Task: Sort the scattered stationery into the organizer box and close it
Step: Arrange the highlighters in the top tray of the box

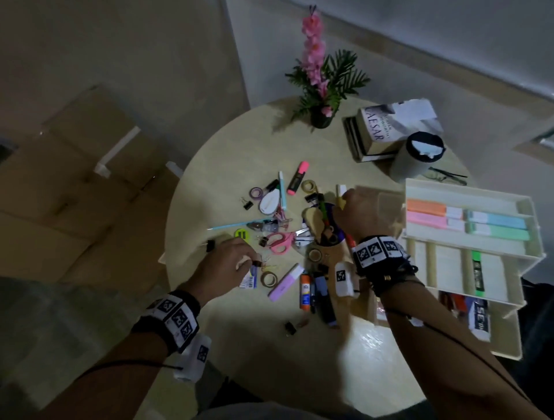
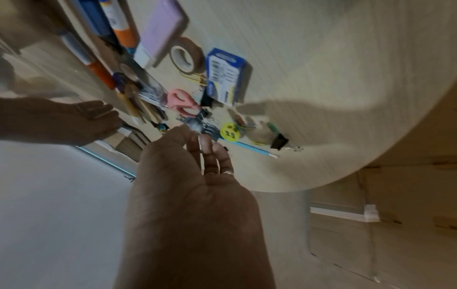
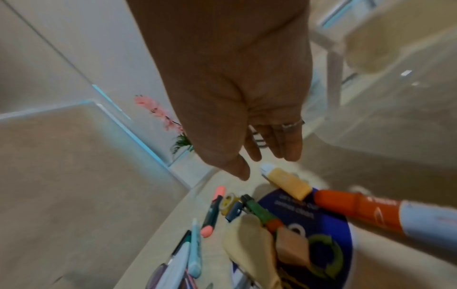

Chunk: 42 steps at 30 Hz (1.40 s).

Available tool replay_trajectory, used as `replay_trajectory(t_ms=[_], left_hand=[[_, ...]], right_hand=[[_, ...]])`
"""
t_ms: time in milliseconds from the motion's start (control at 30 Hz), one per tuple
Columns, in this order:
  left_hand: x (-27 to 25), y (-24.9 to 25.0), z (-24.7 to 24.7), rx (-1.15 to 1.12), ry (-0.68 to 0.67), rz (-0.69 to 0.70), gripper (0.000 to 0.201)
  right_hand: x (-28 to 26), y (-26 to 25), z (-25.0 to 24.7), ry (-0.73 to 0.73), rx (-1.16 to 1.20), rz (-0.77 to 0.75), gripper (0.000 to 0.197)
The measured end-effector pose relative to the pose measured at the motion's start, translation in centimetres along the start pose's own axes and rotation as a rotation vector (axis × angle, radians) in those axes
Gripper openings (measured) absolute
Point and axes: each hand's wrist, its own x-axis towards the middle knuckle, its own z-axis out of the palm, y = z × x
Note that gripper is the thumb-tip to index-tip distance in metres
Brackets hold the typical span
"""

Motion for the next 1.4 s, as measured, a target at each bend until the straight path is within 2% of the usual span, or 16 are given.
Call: replay_trajectory(t_ms=[133, 300, 400, 567, 633, 833, 1000, 1233, 1400], left_hand=[[0.1, -2.7, -0.9, -0.026, -0.001, -0.048, 0.015], [1.9, -3.8, -1.0, -0.018, -0.017, -0.068, 0.014], [3.4, -3.8, -0.9, -0.008, -0.024, -0.068, 0.014], [6.0, -2.5, -1.5, -0.006, -0.008, -0.056, 0.014], [7.6, -1.7, -1.7, -0.008, 0.008, -0.037, 0.013], [15.5, 2.2, -2.3, 0.069, 0.067, 0.038, 0.012], [21.6, 4.9, -1.7, 0.194, 0.037, -0.008, 0.012], [24.0, 6.1, 0.1, 0.337, 0.029, -0.064, 0.032], [24.4, 6.0, 0.8, 0.279, 0.03, -0.141, 0.028]], right_hand=[[1.1, 0.6, 2.5, 0.037, 0.065, 0.099, 0.038], [1.0, 1.2, 4.4, 0.169, 0.063, 0.096, 0.029], [0.7, 1.5, 4.7, 0.193, 0.083, 0.123, 0.026], [-0.2, 1.7, 4.6, 0.219, 0.128, 0.144, 0.032], [-1.2, 1.5, 4.4, 0.262, 0.164, 0.121, 0.028], [-5.4, 0.9, 3.4, 0.355, 0.257, 0.077, 0.028], [-9.4, 0.9, 1.9, 0.402, 0.297, 0.071, 0.029], [-12.9, 3.1, 0.6, 0.446, 0.321, 0.105, 0.028], [-14.7, 3.6, -0.2, 0.463, 0.367, 0.084, 0.027]])
